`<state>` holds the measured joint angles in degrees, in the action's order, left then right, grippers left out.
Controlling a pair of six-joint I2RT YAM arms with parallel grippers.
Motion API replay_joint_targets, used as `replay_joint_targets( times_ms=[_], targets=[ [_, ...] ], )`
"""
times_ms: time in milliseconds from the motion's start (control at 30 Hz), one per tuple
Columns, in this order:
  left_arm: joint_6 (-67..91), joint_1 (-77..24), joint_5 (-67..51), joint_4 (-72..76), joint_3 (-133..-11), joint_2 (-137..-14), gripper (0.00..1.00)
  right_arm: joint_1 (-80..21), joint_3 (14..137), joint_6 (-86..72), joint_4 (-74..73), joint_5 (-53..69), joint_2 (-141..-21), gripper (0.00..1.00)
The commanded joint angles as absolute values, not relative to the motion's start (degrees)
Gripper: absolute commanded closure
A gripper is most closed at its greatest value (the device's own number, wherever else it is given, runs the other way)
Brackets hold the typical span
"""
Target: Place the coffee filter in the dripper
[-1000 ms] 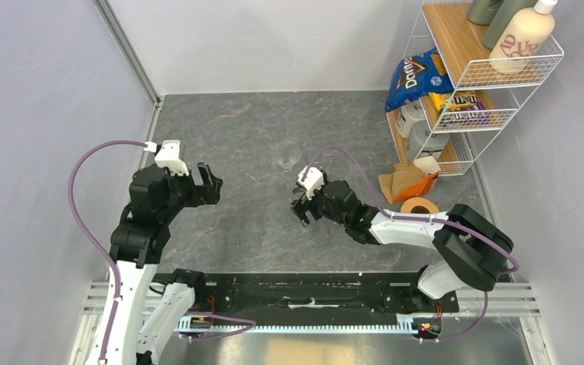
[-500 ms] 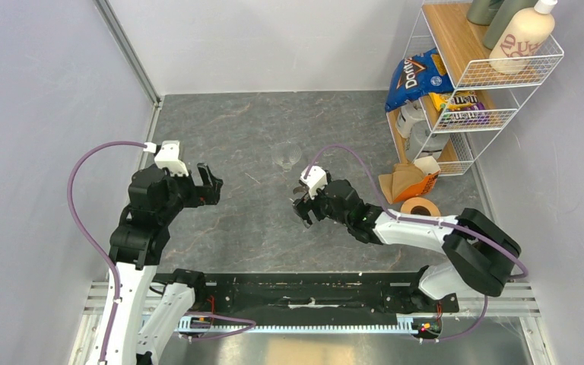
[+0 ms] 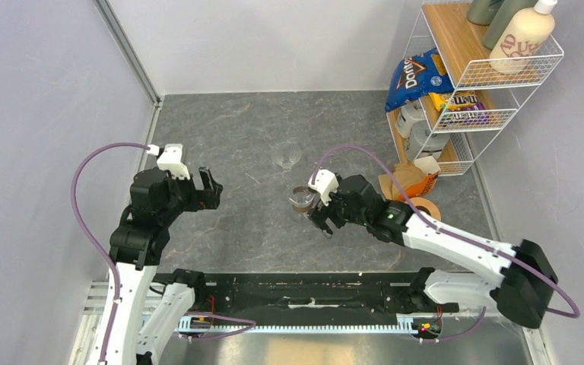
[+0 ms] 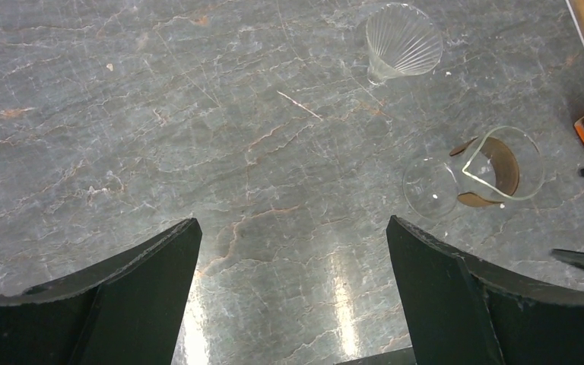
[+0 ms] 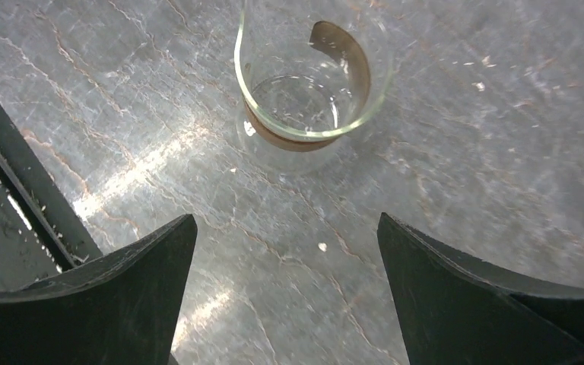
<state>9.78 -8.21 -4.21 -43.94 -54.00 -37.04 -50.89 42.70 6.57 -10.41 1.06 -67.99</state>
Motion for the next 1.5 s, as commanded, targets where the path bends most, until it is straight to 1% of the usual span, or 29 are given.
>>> replay_joint_targets(
  times_ms=[0, 67, 200, 333, 467, 567, 667, 767, 867, 1033, 1300, 1467],
  targets=[
    [6.1, -8.0, -5.4, -44.7, -55.6, -36.7, 0.00, -51.0, 48.2, 12.8, -24.3, -2.3, -61.9, 0.03],
    [4.6, -7.9, -7.2, -44.7, -55.8, -37.5, 0.00, -50.3, 49.6, 13.4, -27.8, -4.2, -59.6, 0.03],
    [0.5, -8.0, -14.2, -45.7, -57.0, -41.9, 0.00, -46.8, 52.5, 13.0, -34.0, -3.3, -56.8, 0.03],
    [-1.8, -8.0, -19.0, -47.2, -59.4, -48.1, 0.00, -41.7, 57.1, 13.7, -41.6, 1.0, -55.8, 0.03],
    [-2.9, -8.1, -21.7, -46.7, -61.9, -52.2, 0.00, -36.7, 60.4, 19.6, -52.2, 4.1, -55.0, 0.03],
    [-3.0, -8.1, -22.2, -45.5, -62.3, -52.9, 0.00, -33.8, 59.8, 23.0, -59.3, 0.8, -53.7, 0.03],
    [-2.8, -8.2, -22.2, -44.1, -61.3, -52.2, 0.00, -32.6, 56.3, 24.6, -63.2, -6.4, -51.0, 0.03],
    [-2.6, -8.2, -21.8, -43.1, -59.9, -51.3, 0.00, -31.0, 50.0, 24.7, -61.6, -14.5, -49.2, 0.06],
    [-2.4, -8.2, -21.3, -42.4, -59.1, -50.6, 0.00, -30.8, 42.0, 26.3, -55.0, -22.9, -48.7, 0.10],
    [-2.8, -8.2, -20.1, -42.4, -58.9, -49.6, 0.00, -31.0, 34.7, 29.8, -43.8, -29.6, -53.3, 0.14],
    [-2.1, -8.2, -19.6, -42.3, -59.4, -49.3, 0.00, -31.9, 31.2, 31.9, -35.1, -32.0, -60.1, 0.16],
    [-1.3, -8.2, -19.8, -41.8, -59.9, -49.5, 0.00, -32.1, 30.1, 33.0, -35.1, -29.9, -60.4, 0.17]
  ],
)
